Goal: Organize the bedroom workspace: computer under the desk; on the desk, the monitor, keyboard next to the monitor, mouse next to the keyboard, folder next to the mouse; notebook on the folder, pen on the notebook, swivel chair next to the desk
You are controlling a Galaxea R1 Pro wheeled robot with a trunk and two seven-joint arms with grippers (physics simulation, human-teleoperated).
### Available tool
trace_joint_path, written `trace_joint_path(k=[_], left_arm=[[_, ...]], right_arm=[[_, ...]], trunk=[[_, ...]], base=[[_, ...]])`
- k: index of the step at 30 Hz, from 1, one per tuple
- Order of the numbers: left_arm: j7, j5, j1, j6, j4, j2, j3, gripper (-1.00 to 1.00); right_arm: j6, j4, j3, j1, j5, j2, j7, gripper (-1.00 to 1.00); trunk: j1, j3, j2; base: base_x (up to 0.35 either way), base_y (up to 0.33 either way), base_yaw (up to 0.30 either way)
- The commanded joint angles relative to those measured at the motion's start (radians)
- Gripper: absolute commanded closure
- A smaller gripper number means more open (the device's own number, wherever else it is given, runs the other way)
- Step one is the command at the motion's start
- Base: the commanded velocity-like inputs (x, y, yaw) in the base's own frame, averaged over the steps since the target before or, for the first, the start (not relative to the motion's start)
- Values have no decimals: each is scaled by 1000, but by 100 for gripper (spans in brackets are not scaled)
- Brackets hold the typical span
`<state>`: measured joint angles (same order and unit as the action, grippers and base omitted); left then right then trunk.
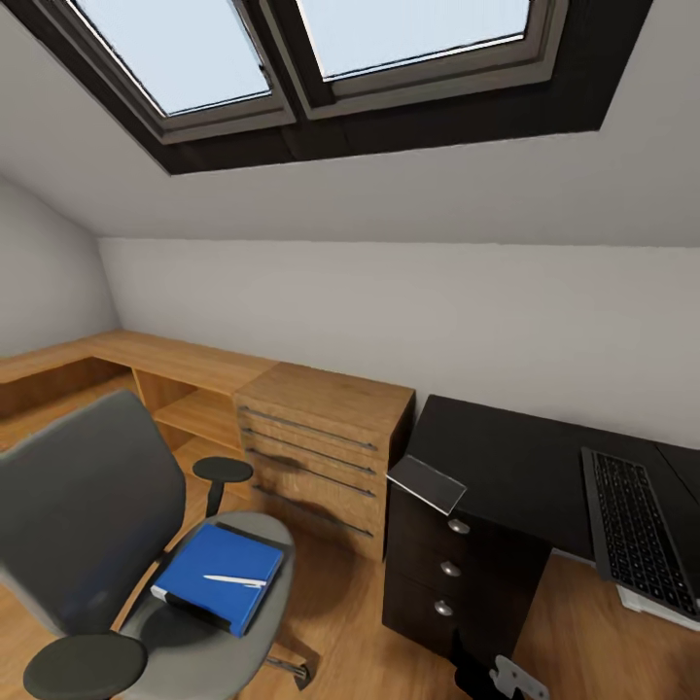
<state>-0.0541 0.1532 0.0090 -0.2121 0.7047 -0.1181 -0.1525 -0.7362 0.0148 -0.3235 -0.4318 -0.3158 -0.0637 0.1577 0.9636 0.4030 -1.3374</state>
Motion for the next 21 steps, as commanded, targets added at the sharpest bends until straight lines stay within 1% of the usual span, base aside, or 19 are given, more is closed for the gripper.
trace_joint_path(k=[1,2,3,4,5,10,13,21], left_arm=[[-6,11,0,2,3,0,-1,-100],[-6,13,0,53,1,1,7,-100],[-7,19,0,67,1,2,14,-100],[-7,24,0,72,1,3,21,-100],[-6,36,0,80,1,4,41,-100],[0,76,0,91,1,5,104,-100],[0,83,0,92,1,4,114,-100],[-3,86,0,93,1,2,121,-100]], right_arm=[[-3,2,-4,-1,-9,0,10,-100],[-3,3,-5,-1,-9,-2,9,-100],[-3,3,-5,-1,-9,-2,9,-100],[-3,3,-5,-1,-9,-2,9,-100],[-3,4,-5,-1,-9,-1,9,-100],[-3,4,-4,-1,-9,-2,9,-100],[-2,4,-4,-1,-8,-2,10,-100],[-1,5,-3,-1,-4,-6,11,-100]], trunk=[[-4,-2,7],[-8,-5,14],[-12,-9,21],[-15,-12,28],[-19,-15,35],[-38,-31,70],[-50,-40,91],[-81,-64,147]], base=[[0,0,-27],[0,0,-173],[0,0,-206],[0,0,-217],[0,0,-234],[0,0,-250],[0,0,-263],[0,0,-266]])
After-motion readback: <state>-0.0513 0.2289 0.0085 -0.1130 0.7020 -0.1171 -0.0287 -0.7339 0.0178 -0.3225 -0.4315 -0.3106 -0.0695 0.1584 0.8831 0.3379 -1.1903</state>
